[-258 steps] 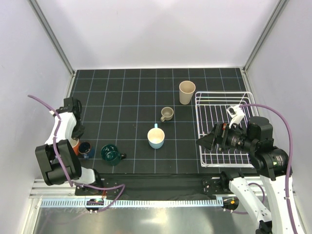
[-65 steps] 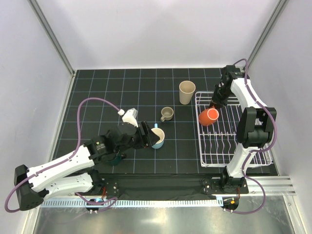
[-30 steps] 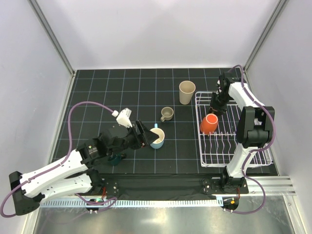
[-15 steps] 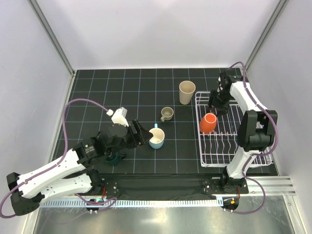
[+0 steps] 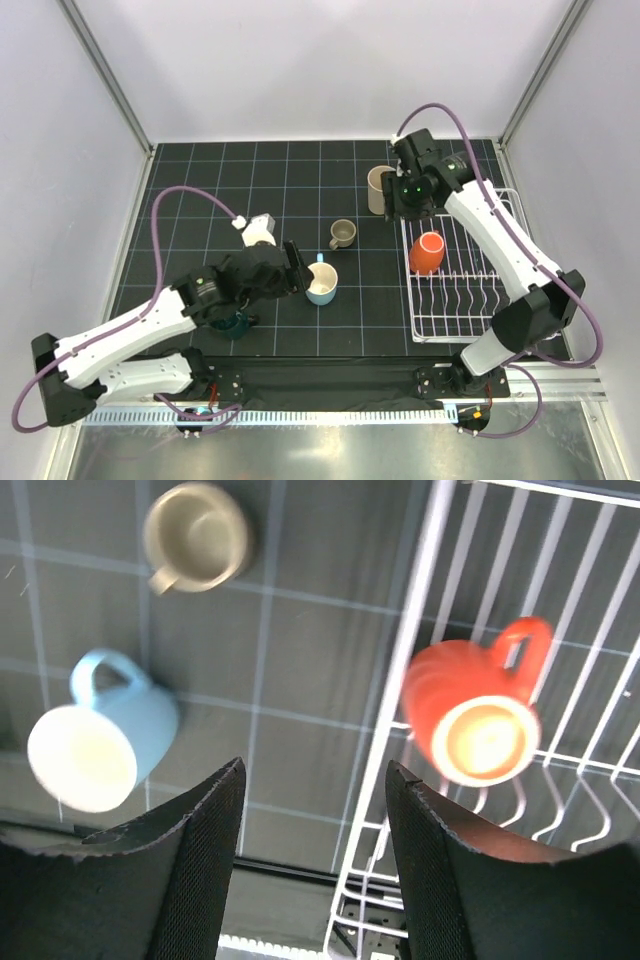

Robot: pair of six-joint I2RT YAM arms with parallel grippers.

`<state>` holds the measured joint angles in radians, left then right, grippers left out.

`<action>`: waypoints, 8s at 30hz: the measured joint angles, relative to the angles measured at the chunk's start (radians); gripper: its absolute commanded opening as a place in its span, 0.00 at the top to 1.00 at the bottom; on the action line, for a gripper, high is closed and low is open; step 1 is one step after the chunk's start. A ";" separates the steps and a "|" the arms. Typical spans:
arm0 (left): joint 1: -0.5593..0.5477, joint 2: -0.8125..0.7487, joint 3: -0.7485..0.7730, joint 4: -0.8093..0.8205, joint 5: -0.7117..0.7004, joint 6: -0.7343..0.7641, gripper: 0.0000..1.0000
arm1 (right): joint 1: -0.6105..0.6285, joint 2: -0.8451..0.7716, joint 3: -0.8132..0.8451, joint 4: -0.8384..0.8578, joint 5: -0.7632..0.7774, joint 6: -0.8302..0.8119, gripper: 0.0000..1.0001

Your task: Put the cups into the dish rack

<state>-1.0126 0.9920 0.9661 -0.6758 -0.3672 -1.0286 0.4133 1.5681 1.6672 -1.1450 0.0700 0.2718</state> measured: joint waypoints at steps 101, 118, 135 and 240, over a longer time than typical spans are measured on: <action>0.045 -0.226 -0.383 0.739 0.690 -0.149 1.00 | 0.145 -0.589 -0.547 0.740 -0.888 0.150 0.23; 0.045 -0.228 -0.489 1.062 0.655 -0.335 1.00 | 0.267 -0.639 -0.638 1.101 -0.893 0.283 0.29; 0.044 -0.232 -0.533 1.144 0.626 -0.379 1.00 | 0.418 -0.590 -0.696 1.255 -0.743 0.347 0.68; 0.051 -0.407 -0.151 0.007 0.105 0.220 0.19 | -0.560 0.411 -0.106 0.090 -0.039 -0.091 0.52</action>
<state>-0.9619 0.5854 0.8154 -0.6685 -0.2623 -0.8082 -0.1463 1.9793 1.5612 -1.0546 0.0307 0.1810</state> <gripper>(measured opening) 0.812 0.413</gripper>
